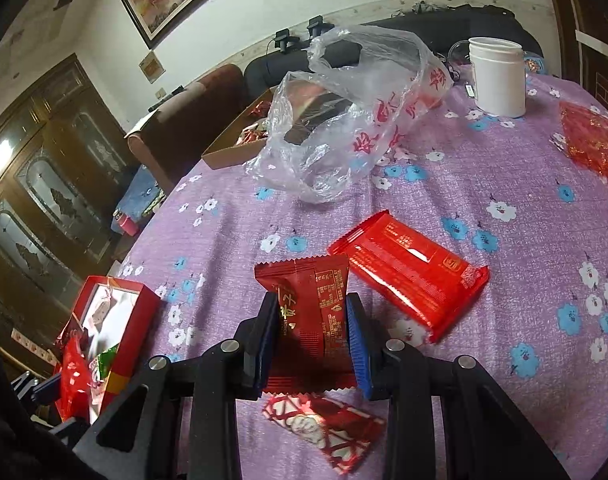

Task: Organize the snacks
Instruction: 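Carry the long red bar and the red gold-lettered packet over the tray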

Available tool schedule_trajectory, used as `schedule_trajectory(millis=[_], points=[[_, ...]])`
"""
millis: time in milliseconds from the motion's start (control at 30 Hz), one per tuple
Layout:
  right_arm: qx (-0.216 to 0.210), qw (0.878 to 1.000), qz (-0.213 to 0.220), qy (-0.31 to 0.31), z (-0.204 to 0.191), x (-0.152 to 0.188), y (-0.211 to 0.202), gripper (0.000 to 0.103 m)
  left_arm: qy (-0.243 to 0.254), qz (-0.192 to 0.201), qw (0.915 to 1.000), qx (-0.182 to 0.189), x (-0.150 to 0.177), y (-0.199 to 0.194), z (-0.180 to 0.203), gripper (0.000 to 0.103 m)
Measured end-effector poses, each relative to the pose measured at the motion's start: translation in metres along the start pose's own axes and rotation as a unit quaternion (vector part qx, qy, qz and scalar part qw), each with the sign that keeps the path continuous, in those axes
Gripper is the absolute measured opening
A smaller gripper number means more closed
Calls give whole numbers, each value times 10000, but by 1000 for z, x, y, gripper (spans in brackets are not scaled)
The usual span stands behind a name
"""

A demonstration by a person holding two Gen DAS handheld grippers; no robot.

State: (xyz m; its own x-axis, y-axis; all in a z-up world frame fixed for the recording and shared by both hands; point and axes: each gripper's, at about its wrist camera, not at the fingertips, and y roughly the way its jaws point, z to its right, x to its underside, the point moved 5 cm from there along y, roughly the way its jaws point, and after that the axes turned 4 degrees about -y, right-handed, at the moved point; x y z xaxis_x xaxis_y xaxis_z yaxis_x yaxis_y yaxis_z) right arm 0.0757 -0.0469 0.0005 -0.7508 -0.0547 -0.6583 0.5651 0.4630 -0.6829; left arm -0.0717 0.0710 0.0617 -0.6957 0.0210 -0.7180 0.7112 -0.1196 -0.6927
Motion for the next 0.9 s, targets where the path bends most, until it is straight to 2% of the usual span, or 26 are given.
schedule_trajectory(millis=[100,400,467,667,900], points=[[-89,10000,18,0,-10,3,-4,33,-107,82,9999,-70,1,-9,-14,48],[-537,9982,99,-252,-84,25,-13,33,-438,282,9978,-402,12,-30,-56,48],[-605,9977,96,-280,-93,26,-12,33,-509,324,9970,-490,14,-34,-65,48],[-915,9942,-37,-557,-151,37,3,33,-763,421,9934,-739,24,-42,-97,48],[-1112,9913,-78,-694,-186,44,14,33,-1054,394,9896,-893,31,-38,-127,48]])
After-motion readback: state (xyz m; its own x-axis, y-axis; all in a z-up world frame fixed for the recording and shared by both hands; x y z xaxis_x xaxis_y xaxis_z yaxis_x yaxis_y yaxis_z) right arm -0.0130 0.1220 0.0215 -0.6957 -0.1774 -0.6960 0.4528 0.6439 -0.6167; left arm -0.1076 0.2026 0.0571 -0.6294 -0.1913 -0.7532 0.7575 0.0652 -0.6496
